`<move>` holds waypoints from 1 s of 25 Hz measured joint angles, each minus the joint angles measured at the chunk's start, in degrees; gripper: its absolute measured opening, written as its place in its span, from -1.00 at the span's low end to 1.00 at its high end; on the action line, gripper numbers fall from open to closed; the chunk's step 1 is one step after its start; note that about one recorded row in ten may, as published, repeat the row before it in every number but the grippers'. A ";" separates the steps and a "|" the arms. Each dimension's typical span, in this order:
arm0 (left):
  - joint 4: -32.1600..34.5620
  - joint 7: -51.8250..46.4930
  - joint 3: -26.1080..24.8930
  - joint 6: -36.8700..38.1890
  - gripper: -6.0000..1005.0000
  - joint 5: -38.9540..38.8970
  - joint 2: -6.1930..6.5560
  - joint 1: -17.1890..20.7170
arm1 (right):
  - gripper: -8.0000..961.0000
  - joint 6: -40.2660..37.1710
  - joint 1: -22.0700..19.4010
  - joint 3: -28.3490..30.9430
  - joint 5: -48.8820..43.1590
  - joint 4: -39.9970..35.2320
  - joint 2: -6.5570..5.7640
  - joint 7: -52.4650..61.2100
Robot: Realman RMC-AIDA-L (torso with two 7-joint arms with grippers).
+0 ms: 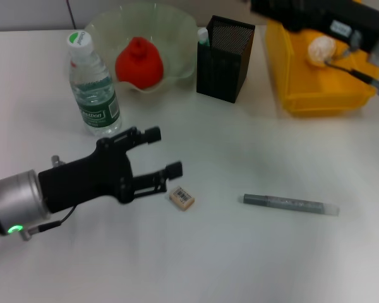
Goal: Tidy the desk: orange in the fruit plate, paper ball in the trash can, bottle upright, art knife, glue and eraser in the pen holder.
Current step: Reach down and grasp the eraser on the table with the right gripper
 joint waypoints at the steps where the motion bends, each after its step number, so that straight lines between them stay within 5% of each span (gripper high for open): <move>1: 0.00 0.07 -0.20 0.69 0.71 1.39 0.56 0.18 | 0.37 -2.18 -0.74 -1.52 -0.01 -1.52 -0.16 1.17; 7: 0.06 0.33 -0.52 2.42 0.71 4.88 2.74 1.60 | 0.37 -8.04 -2.66 -11.25 -8.00 -12.29 -1.70 10.36; 8: 0.09 0.31 -0.59 2.52 0.71 6.74 3.77 2.05 | 0.37 -8.33 -2.06 -11.47 -10.90 -13.68 -1.72 12.08; 14: -0.36 -0.33 -0.50 2.06 0.71 8.40 5.47 2.55 | 0.37 -8.26 4.43 -14.79 -26.02 -16.24 -1.73 21.46; 20: -0.39 -2.18 -0.80 0.75 0.71 12.06 7.43 2.45 | 0.37 -4.97 10.07 -21.74 -36.75 -16.44 0.12 26.45; 25: 0.05 -2.45 -0.84 -0.67 0.71 15.24 8.38 2.18 | 0.36 -0.78 11.98 -31.66 -37.30 -16.28 0.42 29.16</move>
